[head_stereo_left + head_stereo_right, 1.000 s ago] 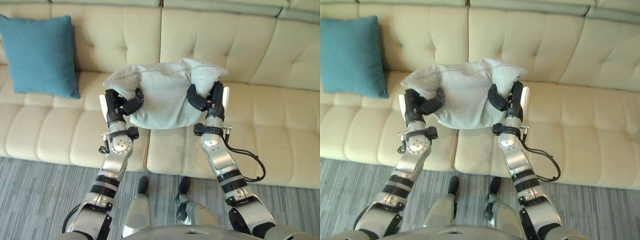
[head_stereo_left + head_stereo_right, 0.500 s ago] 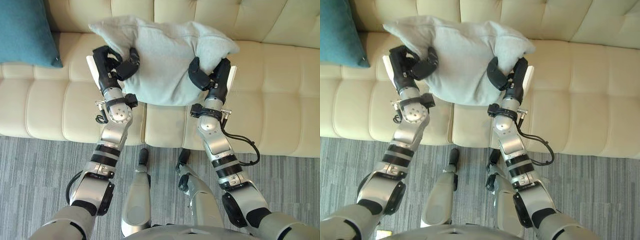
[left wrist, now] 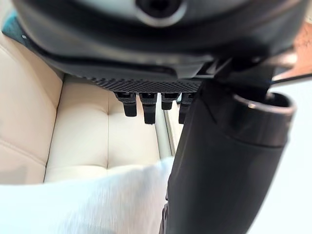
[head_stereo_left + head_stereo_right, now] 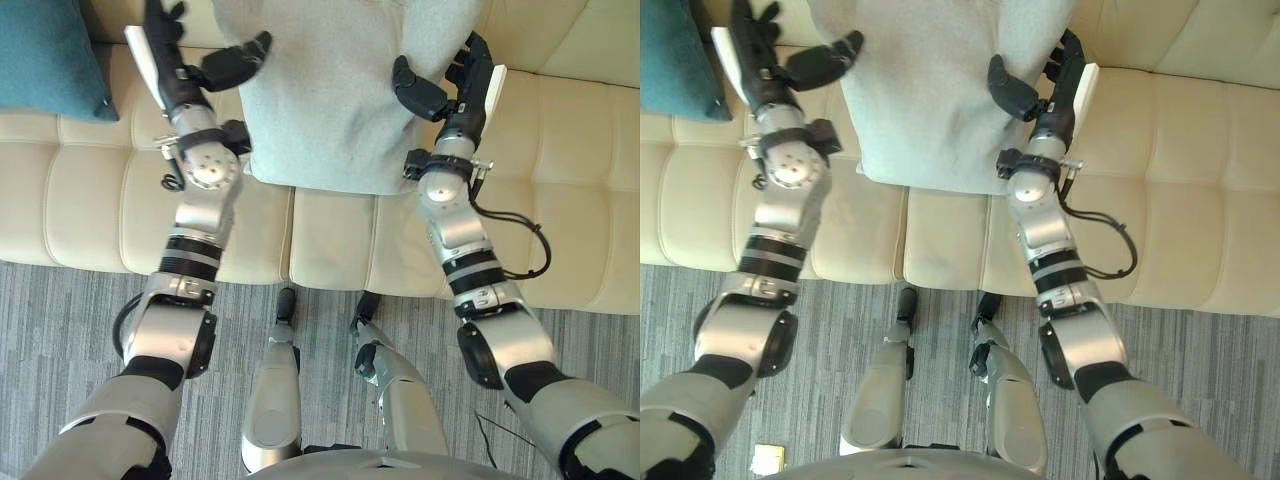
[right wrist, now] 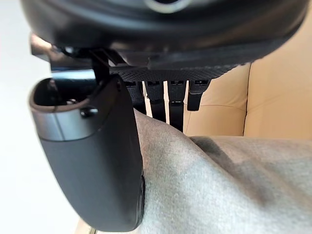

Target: Pick up cushions and gather them together orderly.

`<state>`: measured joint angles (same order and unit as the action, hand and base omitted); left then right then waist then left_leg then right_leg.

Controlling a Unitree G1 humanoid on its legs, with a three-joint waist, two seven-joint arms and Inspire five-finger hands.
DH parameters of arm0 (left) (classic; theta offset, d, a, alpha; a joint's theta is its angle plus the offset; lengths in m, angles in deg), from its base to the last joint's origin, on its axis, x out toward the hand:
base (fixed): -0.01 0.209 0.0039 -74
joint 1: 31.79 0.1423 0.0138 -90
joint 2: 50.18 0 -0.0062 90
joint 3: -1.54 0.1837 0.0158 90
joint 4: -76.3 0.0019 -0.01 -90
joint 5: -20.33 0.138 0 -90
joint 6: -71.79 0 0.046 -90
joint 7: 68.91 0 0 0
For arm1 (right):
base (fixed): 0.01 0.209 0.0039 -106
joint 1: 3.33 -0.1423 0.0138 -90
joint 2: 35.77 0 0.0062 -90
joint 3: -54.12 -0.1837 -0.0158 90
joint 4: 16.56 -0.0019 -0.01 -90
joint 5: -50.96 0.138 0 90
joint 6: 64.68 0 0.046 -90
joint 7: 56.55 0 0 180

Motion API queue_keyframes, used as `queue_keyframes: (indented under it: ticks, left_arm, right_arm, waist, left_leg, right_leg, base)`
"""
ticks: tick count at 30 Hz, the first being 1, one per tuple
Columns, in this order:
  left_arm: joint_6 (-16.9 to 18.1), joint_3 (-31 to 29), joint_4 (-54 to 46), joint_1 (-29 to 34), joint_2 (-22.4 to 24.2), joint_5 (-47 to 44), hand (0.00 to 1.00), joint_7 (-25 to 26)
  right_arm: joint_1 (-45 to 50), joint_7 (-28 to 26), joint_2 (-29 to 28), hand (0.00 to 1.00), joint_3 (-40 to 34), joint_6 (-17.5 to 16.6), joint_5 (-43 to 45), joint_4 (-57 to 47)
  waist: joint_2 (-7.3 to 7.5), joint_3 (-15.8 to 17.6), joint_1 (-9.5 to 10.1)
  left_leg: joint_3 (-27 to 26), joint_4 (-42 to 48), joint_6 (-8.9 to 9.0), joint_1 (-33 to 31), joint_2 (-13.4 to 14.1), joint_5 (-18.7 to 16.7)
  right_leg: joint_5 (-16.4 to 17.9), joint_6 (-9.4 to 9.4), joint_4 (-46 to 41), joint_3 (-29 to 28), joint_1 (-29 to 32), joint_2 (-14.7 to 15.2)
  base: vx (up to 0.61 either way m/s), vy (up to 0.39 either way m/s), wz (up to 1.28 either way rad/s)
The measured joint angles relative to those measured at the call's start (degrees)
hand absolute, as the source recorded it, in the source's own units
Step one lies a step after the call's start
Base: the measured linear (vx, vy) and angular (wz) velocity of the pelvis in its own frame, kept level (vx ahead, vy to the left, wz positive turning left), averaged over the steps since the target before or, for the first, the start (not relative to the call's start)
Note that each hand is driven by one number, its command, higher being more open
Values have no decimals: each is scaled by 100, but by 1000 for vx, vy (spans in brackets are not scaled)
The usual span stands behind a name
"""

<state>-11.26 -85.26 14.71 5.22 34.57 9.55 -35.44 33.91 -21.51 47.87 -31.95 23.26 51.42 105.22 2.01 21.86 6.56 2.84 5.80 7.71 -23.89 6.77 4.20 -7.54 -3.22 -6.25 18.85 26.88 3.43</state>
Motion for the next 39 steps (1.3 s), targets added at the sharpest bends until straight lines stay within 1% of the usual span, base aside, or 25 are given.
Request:
queue_keyframes:
  ticks: [2,5,7,9,11,12,15,16,17,18,19,20,22,23,24,25,26,27,28,31,32,34,35,36,39]
  left_arm:
    - [48,-309,178,-4,-314,-457,100,-131]
    - [77,-709,290,43,-657,-802,100,-233]
    - [137,-949,310,149,-744,-963,100,-299]
    - [206,-1237,309,566,-824,-1137,100,-425]
    - [251,-1362,307,811,-826,-1253,100,-516]
    - [271,-1393,275,1058,-830,-1349,100,-579]
    - [277,-1580,79,1750,-819,-1350,100,-746]
    - [278,-1679,-39,2258,-727,-1351,100,-850]
    - [278,-1703,-57,2328,-697,-1350,100,-869]
    - [281,-1818,-282,2868,-403,-1348,100,-978]
    - [283,-1811,-389,3214,-213,-1347,100,-1043]
    - [282,-1809,-427,3386,-101,-1346,100,-1099]
    - [271,-1762,-496,4004,447,-1336,100,-1340]
    - [260,-1694,-497,4174,597,-1334,100,-1383]
    - [246,-1550,-500,4484,803,-1316,100,-1479]
    - [238,-1498,-500,4586,871,-1300,100,-1526]
    - [183,-1329,-499,5038,1080,-1126,100,-1738]
    - [162,-1210,-443,5345,1225,-1056,100,-1864]
    - [122,-1147,-262,5579,1383,-944,100,-2011]
    - [29,-1070,345,5994,1534,-719,100,-2297]
    - [10,-1071,426,6063,1542,-657,100,-2334]
    - [-29,-1072,872,6185,1589,-456,100,-2502]
    - [-29,-1072,907,6188,1594,-440,100,-2510]
    - [-81,-1070,1245,6187,1633,-352,100,-2593]
    - [-117,-1068,1618,6210,1670,-71,100,-2662]
  right_arm:
    - [-253,-251,299,100,-3,61,295,303]
    - [-449,-463,675,100,-39,88,584,465]
    - [-490,-524,857,100,-65,88,672,535]
    - [-481,-620,1005,100,-211,87,840,570]
    - [-437,-652,1082,100,-418,72,875,558]
    - [-284,-692,1203,100,-647,29,881,488]
    - [330,-753,1350,100,-1046,-148,1104,138]
    - [809,-791,1353,100,-1265,-211,1138,29]
    - [879,-809,1352,100,-1288,-215,1150,23]
    - [1441,-910,1330,100,-1405,-212,1311,-61]
    - [1790,-969,1287,100,-1414,-212,1323,-160]
    - [1973,-1016,1260,100,-1414,-212,1322,-241]
    - [2735,-1248,1032,100,-1412,-212,1306,-664]
    - [2947,-1298,950,100,-1406,-213,1305,-772]
    - [3309,-1397,786,100,-1404,-214,1293,-938]
    - [3443,-1444,722,100,-1402,-214,1277,-998]
    - [3951,-1639,470,100,-1392,-234,1104,-1146]
    - [4374,-1748,270,100,-1377,-259,1028,-1205]
    - [4805,-1840,59,100,-1374,-270,852,-1206]
    - [5683,-2093,-321,100,-1239,-282,561,-1031]
    - [5759,-2124,-360,100,-1205,-282,522,-947]
    - [6018,-2277,-567,100,-1145,-281,278,-436]
    - [6029,-2282,-578,100,-1145,-282,273,-399]
    - [6102,-2366,-686,100,-1145,-277,167,60]
    - [6244,-2419,-791,100,-1144,-272,164,479]
  waist:
    - [13,44,-7]
    - [57,146,-4]
    - [80,158,-5]
    - [82,162,-22]
    - [82,161,-31]
    - [84,160,-26]
    - [102,150,-30]
    - [106,147,-32]
    - [106,147,-33]
    - [107,147,-30]
    - [110,144,-29]
    - [110,143,-31]
    - [112,141,-64]
    - [113,125,-66]
    - [126,45,-66]
    - [126,24,-67]
    - [159,-90,-75]
    - [165,-244,-94]
    - [171,-389,-105]
    - [189,-760,-200]
    - [194,-819,-214]
    - [209,-1000,-233]
    - [207,-1013,-233]
    - [184,-1116,-242]
    - [154,-1303,-262]
  left_leg:
    - [-11,-25,-1,83,-4,0]
    - [-7,-34,-2,153,-9,0]
    - [-2,-37,-3,174,-22,-1]
    - [-15,-55,-26,298,-52,-12]
    - [-16,-56,-65,357,-66,-37]
    - [-14,-56,-109,394,-81,-65]
    - [-33,-92,-142,449,-115,-88]
    - [-54,-149,-144,532,-133,-89]
    - [-57,-156,-146,552,-134,-90]
    - [-69,-164,-177,627,-136,-111]
    - [-81,-175,-185,659,-136,-120]
    - [-90,-181,-191,677,-138,-128]
    - [-140,-181,-200,763,-139,-168]
    - [-162,-180,-204,794,-139,-185]
    - [-201,-174,-203,827,-135,-224]
    - [-210,-162,-212,849,-133,-243]
    - [-246,-109,-229,922,-125,-328]
    - [-252,-59,-217,943,-121,-384]
    - [-254,-54,-206,1033,-121,-416]
    - [-264,-79,-227,1197,-123,-489]
    - [-272,-90,-214,1213,-123,-502]
    - [-356,-163,-209,1392,-124,-514]
    - [-360,-164,-206,1397,-125,-517]
    - [-384,-179,-208,1531,-130,-548]
    - [-406,-284,-211,1707,-140,-556]
  right_leg:
    - [-55,14,103,-20,-107,-17]
    - [-166,21,313,-22,-265,-50]
    - [-248,28,464,-24,-354,-67]
    - [-335,53,658,-44,-548,-95]
    - [-371,70,768,-46,-657,-102]
    - [-402,84,859,-46,-734,-106]
    - [-464,124,1015,-67,-839,-98]
    - [-495,149,1105,-82,-927,-93]
    - [-495,149,1105,-87,-935,-93]
    - [-493,150,1105,-104,-1007,-92]
    - [-493,150,1105,-130,-1028,-93]
    - [-493,151,1105,-145,-1034,-92]
    - [-486,161,1105,-189,-1091,-90]
    - [-476,176,1105,-203,-1120,-90]
    - [-463,194,1106,-232,-1142,-93]
    - [-455,204,1106,-244,-1165,-94]
    - [-415,240,1109,-308,-1237,-102]
    - [-363,309,1108,-317,-1275,-100]
    - [-323,324,1110,-319,-1372,-98]
    - [-244,370,1112,-322,-1527,-66]
    - [-242,371,1112,-325,-1536,-63]
    - [-227,378,1112,-382,-1638,-56]
    - [-226,380,1112,-385,-1640,-55]
    - [-203,402,1113,-405,-1762,-48]
    - [-156,423,1119,-420,-1887,-37]
  base:
    - [47,-8,-4]
    - [0,0,0]
    - [0,0,0]
    - [0,0,0]
    - [2,1,2]
    - [11,8,4]
    - [23,12,0]
    - [59,24,-4]
    - [74,29,-5]
    - [72,29,-6]
    - [45,20,-7]
    - [33,20,-10]
    - [15,29,-11]
    - [-1,35,-12]
    - [-2,25,-9]
    - [4,27,-16]
    - [19,41,-13]
    - [39,49,-12]
    - [45,51,-4]
    - [46,56,0]
    - [60,60,-6]
    - [46,51,-12]
    - [31,44,-10]
    - [35,50,-5]
    - [33,43,-3]
